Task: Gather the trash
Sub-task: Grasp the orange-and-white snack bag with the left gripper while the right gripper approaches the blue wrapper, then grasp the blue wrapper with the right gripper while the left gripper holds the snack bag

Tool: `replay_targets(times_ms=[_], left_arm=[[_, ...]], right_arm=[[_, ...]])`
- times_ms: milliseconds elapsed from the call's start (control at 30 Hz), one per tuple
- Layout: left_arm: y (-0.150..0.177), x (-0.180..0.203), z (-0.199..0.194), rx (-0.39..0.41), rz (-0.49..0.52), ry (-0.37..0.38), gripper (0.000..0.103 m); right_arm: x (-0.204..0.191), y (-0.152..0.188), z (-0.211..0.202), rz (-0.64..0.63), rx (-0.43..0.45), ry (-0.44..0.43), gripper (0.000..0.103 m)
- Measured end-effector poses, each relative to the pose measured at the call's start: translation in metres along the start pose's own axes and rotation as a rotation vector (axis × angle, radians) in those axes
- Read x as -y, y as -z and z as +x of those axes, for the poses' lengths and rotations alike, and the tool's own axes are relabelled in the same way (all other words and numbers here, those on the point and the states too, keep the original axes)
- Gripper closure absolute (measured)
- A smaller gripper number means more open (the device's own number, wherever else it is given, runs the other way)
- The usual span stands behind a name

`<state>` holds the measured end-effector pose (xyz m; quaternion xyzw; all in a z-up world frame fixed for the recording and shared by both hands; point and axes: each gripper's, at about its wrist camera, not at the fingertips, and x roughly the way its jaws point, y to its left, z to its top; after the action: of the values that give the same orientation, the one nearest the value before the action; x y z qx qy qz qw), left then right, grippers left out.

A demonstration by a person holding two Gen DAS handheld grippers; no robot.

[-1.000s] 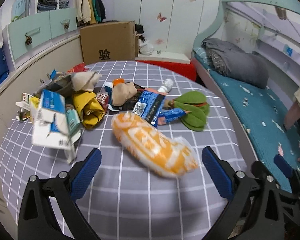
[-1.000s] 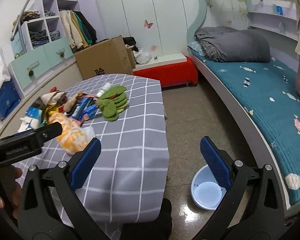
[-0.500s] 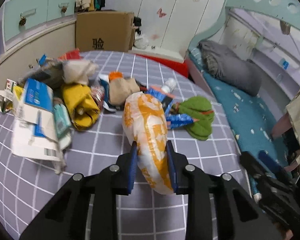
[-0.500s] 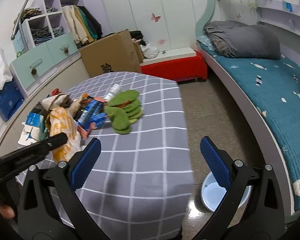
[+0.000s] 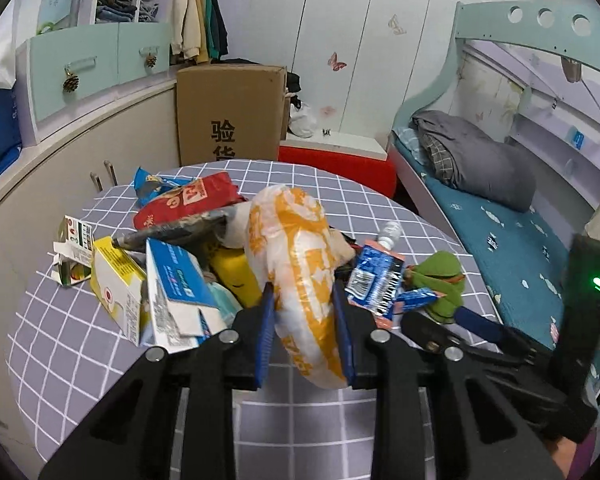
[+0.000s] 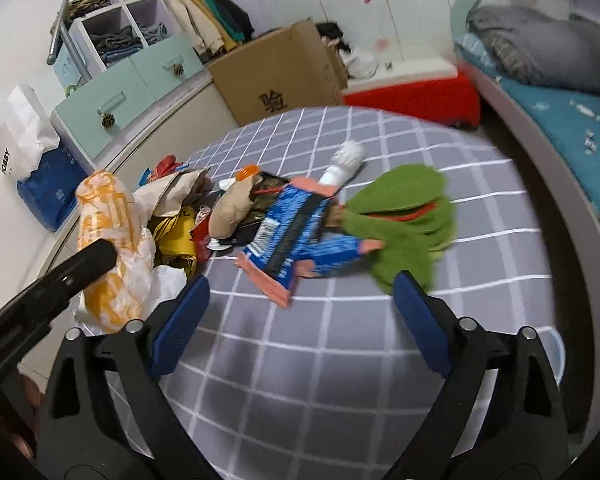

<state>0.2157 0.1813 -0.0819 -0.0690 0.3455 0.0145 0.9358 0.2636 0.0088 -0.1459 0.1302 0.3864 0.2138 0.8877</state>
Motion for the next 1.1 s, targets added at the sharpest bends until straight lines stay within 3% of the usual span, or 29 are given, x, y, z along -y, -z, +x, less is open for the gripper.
replay_targets(times_ms=[167,333,400,467,600,833,1000,1100], left_arm=[[-0.001,-0.013,0.005,-0.010,0.010,0.014,0.076],[-0.001,-0.020,0.016,-0.030,0.001,0.038,0.075],[-0.001,-0.023,0.020,-0.037,-0.007,0.049,0.075],[-0.002,-0.023,0.024,-0.039,-0.004,0.053,0.075],[-0.002,-0.020,0.025,-0.041,0.008,0.051,0.075],[0.002,-0.004,0.004,-0.028,0.020,0.105,0.075],[0.012,0.036,-0.020,-0.010,0.063,0.200,0.075],[0.023,0.076,-0.029,-0.025,0.119,0.268,0.075]], right_arm=[[-0.015,-0.011,0.033,0.019,-0.053,-0.025,0.016],[-0.021,-0.023,0.047,0.000,-0.059,0.039,0.022],[-0.022,-0.025,0.052,-0.020,-0.058,0.078,0.041],[-0.022,-0.026,0.055,-0.036,-0.056,0.116,0.071],[-0.016,-0.023,0.052,-0.022,-0.058,0.054,0.088],[0.000,-0.009,-0.008,0.000,0.028,-0.014,0.090],[0.027,0.005,-0.065,0.057,0.105,-0.096,0.091],[0.054,0.018,-0.105,0.086,0.170,-0.076,0.091]])
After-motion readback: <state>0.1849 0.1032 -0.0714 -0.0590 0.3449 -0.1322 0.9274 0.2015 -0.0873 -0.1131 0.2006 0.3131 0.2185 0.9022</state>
